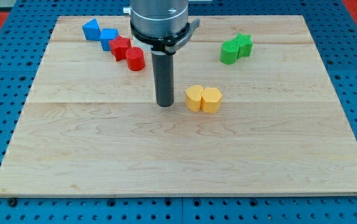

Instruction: Nudge the yellow hexagon

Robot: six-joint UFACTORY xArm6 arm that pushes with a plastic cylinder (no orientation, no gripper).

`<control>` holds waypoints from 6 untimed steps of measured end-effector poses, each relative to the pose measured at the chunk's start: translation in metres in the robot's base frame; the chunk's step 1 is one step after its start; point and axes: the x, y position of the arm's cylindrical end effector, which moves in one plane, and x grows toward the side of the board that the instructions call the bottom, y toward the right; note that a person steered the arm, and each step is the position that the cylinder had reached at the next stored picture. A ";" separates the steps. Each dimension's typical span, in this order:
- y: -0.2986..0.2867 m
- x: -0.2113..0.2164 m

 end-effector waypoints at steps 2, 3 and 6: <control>0.033 -0.001; 0.032 -0.004; 0.003 0.037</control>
